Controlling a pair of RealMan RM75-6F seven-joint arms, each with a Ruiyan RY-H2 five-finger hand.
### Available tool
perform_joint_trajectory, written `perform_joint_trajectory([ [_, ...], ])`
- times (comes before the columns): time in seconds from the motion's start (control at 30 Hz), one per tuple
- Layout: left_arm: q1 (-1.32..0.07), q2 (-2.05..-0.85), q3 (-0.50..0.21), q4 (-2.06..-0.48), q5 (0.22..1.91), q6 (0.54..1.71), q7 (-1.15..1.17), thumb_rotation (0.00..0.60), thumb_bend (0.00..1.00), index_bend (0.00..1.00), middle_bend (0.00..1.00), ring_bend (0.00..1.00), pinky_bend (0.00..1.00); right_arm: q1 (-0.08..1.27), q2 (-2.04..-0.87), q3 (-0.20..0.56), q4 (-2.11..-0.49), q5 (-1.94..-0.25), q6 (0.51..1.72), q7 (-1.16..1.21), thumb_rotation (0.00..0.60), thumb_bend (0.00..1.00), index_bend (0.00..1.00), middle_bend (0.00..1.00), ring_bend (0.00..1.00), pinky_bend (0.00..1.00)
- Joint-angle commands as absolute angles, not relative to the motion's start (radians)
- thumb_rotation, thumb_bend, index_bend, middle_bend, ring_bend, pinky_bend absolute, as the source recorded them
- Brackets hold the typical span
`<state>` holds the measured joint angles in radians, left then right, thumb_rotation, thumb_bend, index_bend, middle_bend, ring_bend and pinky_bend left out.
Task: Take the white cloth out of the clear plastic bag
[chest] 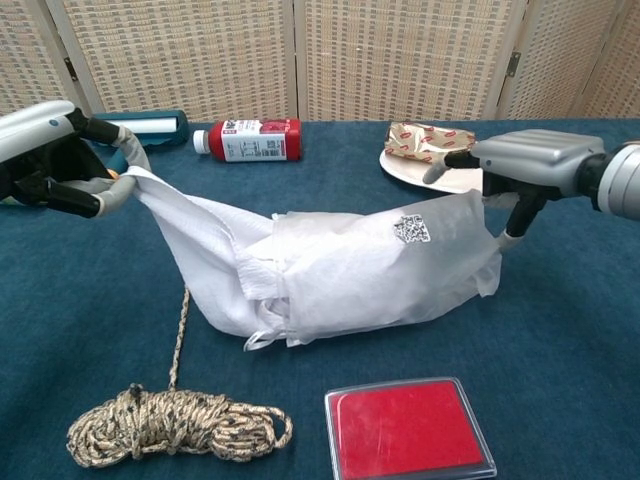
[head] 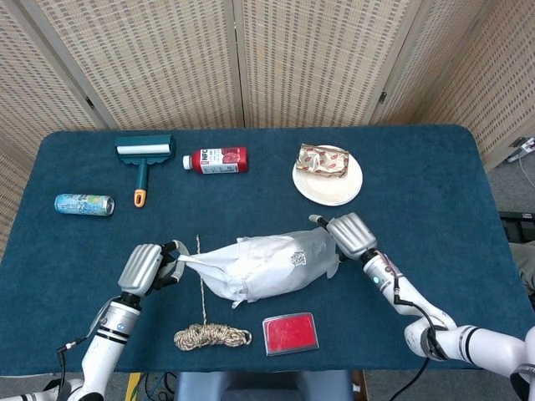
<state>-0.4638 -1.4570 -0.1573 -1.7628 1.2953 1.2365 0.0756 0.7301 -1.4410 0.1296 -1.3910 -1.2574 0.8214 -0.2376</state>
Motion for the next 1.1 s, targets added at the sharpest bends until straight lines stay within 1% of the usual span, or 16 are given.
perform_joint_trajectory([
  [0.03,-0.464,-1.457,-0.158,-1.763,1.295,1.236,0.076,0.6,0.78,0.72,1.0,0.88,0.93,0.737,-1.441,0.13,-1.389,-1.239,0.805,-0.231,0.6,0.34,0.46,1.0,1.0,1.0],
  [0.17,-0.463,-1.454,-0.159,-1.761,1.294,1.235,0.076,0.6,0.78,0.72,1.0,0.88,0.93,0.733,-1.442,0.126,-1.379,-1.222,0.807,-0.236,0.6,0.53,0.62,1.0,1.0,1.0],
  [0.33,-0.456,-1.443,-0.161,-1.754,1.289,1.239,0.071,0.6,0.78,0.72,1.0,0.88,0.93,0.72,-1.424,0.122,-1.376,-1.206,0.818,-0.234,0.6,0.69,0.7,1.0,1.0,1.0],
  [0.43,-0.448,-1.434,-0.158,-1.748,1.285,1.243,0.066,0.6,0.78,0.72,1.0,0.88,0.93,0.707,-1.405,0.119,-1.38,-1.196,0.829,-0.232,0.6,0.75,0.73,1.0,1.0,1.0],
  [0.53,-0.438,-1.424,-0.155,-1.74,1.282,1.248,0.061,0.6,0.78,0.72,1.0,0.88,0.93,0.692,-1.381,0.116,-1.387,-1.186,0.842,-0.23,0.6,0.77,0.74,1.0,1.0,1.0],
  [0.87,-0.399,-1.374,-0.158,-1.703,1.255,1.269,0.032,0.6,0.78,0.72,1.0,0.88,0.93,0.628,-1.298,0.103,-1.405,-1.154,0.898,-0.222,0.6,0.77,0.74,1.0,1.0,1.0],
  [1.1,-0.384,-1.356,-0.152,-1.689,1.259,1.275,0.027,0.6,0.78,0.72,1.0,0.88,0.93,0.595,-1.262,0.104,-1.418,-1.123,0.927,-0.231,0.6,0.78,0.74,1.0,1.0,1.0],
])
